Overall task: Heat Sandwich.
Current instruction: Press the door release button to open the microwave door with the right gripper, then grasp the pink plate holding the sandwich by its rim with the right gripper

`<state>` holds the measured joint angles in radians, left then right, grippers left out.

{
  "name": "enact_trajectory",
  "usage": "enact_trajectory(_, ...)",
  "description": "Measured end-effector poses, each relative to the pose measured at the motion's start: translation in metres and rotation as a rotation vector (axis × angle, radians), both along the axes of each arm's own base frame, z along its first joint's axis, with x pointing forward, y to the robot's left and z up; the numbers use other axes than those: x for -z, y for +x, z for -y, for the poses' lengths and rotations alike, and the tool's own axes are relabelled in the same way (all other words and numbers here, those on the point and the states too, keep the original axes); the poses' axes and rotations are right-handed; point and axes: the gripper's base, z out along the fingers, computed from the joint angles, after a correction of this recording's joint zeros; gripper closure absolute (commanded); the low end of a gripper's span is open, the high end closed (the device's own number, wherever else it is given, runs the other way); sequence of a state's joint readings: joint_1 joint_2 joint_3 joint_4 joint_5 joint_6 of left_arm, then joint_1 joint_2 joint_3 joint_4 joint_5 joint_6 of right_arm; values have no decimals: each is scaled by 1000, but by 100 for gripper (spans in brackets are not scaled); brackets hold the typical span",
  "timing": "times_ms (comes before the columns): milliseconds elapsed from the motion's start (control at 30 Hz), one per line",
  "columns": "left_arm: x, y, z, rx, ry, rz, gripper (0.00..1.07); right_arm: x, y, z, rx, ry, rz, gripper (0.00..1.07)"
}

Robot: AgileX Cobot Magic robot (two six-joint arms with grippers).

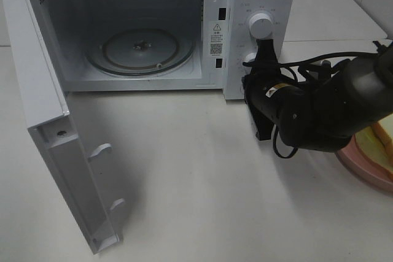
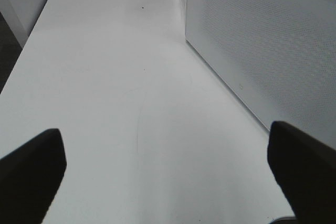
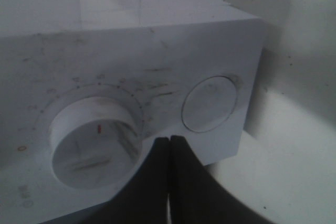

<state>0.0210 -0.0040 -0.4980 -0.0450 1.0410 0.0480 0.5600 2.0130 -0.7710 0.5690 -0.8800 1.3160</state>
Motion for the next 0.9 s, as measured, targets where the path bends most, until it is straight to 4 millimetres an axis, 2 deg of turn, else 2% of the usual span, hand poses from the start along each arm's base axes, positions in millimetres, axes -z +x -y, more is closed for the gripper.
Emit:
enact_trajectory(333,0,0,0,0,0,0,5,-9,-32,14,-46,-30,-116,107)
enact_trajectory(500,0,0,0,0,0,0,5,-16,-44,13,-144,-90,-213,106)
enact_trajectory(700,0,0,0,0,0,0,5,-25,-49,20,-281,-206,-294,106)
enact_trajectory(900,0,0,0,0,0,0,5,-39,-43,34,-476,-391,-353,105)
